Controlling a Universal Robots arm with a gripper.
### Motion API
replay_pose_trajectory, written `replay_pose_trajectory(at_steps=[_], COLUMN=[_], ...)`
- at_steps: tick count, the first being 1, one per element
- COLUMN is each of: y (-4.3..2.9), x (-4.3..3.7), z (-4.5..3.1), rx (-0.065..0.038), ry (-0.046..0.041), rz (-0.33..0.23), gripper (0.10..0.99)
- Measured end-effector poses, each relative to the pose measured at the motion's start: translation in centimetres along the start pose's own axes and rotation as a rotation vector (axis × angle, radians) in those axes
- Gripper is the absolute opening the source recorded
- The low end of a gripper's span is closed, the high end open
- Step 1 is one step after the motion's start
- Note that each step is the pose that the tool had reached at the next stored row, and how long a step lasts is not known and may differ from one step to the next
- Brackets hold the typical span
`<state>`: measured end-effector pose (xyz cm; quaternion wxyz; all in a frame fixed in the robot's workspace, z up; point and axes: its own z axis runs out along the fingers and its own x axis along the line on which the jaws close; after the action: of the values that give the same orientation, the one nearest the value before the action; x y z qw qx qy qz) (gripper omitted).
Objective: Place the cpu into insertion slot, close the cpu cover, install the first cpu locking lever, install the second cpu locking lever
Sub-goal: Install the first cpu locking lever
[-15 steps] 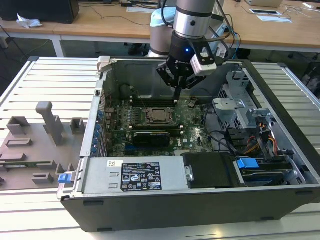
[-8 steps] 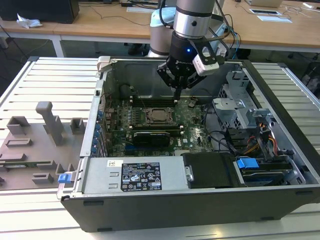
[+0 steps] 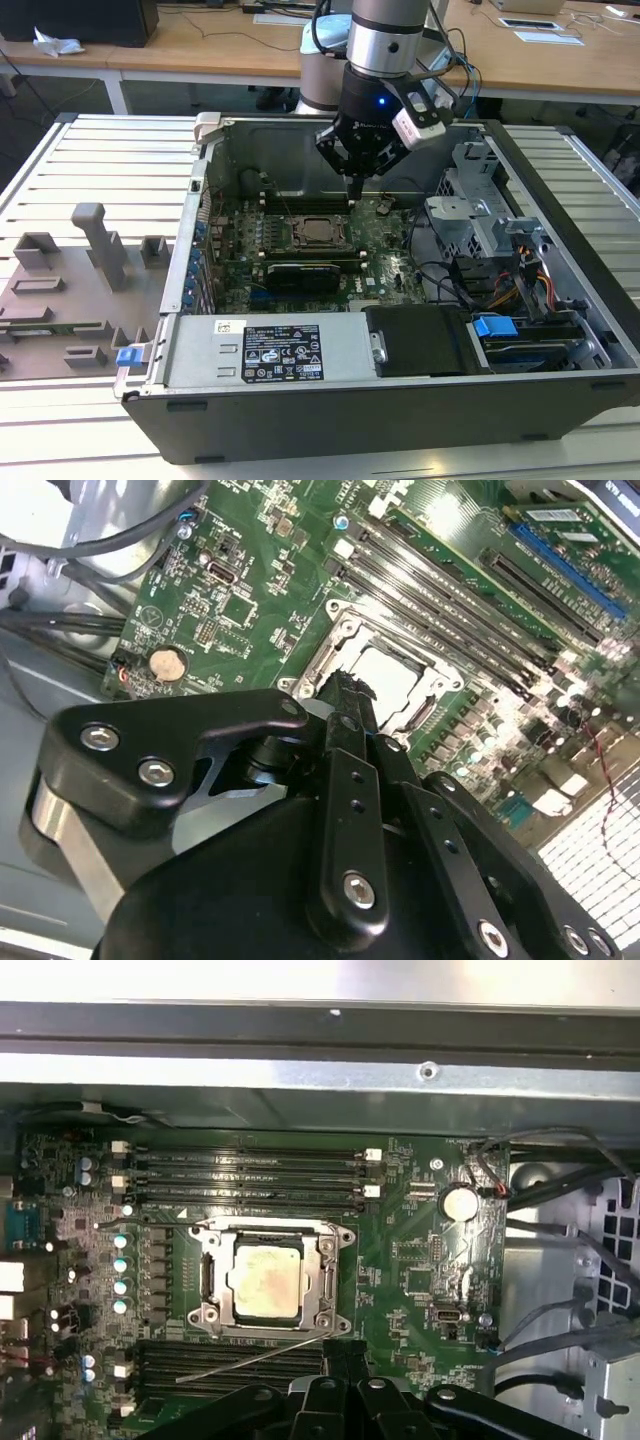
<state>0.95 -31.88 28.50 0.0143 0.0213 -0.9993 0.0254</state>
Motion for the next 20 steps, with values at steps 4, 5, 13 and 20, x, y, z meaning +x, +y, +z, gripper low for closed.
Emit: replay_pose_trajectory(at_steps=[4,5,13,20], y=[0.0,-0.01,0.01,0.15], x=[0.0,0.01,0.26,3.43], z=[-0.01,-0.02,0.0,0.09], rx=[0.0,-0.005,-0.081,-0.08], ry=[-0.0034,-0.0042,-0.0107,-0.0137], rz=[-0.068,-0.074,-0.08,-0.08], gripper=[0.106,0.106,0.106,0.106])
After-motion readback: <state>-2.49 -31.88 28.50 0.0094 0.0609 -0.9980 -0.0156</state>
